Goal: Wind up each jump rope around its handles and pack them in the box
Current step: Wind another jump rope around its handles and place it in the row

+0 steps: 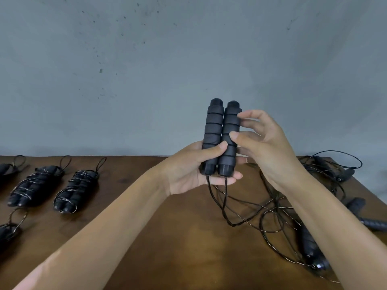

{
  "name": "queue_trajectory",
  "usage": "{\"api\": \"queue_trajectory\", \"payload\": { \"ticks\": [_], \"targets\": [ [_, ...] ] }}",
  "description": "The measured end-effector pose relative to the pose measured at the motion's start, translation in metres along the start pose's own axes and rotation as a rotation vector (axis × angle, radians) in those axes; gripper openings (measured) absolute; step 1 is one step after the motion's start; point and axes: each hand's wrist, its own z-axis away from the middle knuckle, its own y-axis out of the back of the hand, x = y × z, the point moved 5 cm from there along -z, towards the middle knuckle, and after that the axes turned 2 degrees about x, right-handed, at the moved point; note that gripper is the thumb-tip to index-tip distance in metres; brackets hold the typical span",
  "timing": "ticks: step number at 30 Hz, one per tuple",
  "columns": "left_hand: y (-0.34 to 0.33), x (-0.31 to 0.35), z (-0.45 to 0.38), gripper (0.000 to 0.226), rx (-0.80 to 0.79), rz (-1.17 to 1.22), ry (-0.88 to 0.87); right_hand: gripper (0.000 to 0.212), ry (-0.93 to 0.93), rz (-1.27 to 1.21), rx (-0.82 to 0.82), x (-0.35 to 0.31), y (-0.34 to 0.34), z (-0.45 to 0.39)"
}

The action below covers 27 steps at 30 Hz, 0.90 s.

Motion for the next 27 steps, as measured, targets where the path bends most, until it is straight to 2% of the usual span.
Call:
{"api": "queue_trajectory", "payload": {
  "ticks": [2, 4, 8, 13, 16, 19, 22, 24, 27],
  "targets": [
    [-0.006, 0.001, -0.003, 0.046, 0.013, 0.016, -0.011, 0.049, -0.022, -0.007, -0.001, 0.002, 0.010, -0.006],
    [-0.011, 0.000, -0.006, 0.046, 0.025, 0.013, -0.012, 0.057, -0.064, -0.029, -0.042, 0.005, 0.017, -0.011],
    [-0.027, -0.003, -0.012, 0.039, 0.043, 0.086, 0.005, 0.053, -0.079, -0.064, -0.153, 0.008, 0.025, -0.016],
    [-0.049, -0.017, -0.022, 0.041, -0.027, 0.138, 0.076, 0.048, -0.185, -0.368, -0.276, 0.010, 0.030, -0.018],
    [-0.052, -0.023, -0.027, 0.049, 0.012, 0.126, 0.084, 0.043, -0.233, -0.485, -0.251, 0.009, 0.030, -0.020],
    [-0.045, -0.027, -0.029, 0.057, 0.145, 0.015, 0.021, 0.034, -0.194, -0.335, -0.122, 0.010, 0.035, -0.023],
    [-0.041, -0.033, -0.031, 0.073, 0.271, -0.294, -0.060, 0.032, -0.079, -0.018, -0.034, 0.004, 0.035, -0.023],
    [-0.047, -0.036, -0.031, 0.071, 0.339, -0.440, -0.076, 0.032, -0.033, 0.081, -0.011, 0.000, 0.031, -0.022],
    [-0.061, -0.037, -0.033, 0.057, 0.479, -0.495, -0.119, 0.032, -0.035, 0.135, 0.010, -0.001, 0.022, -0.022]
  ]
}}
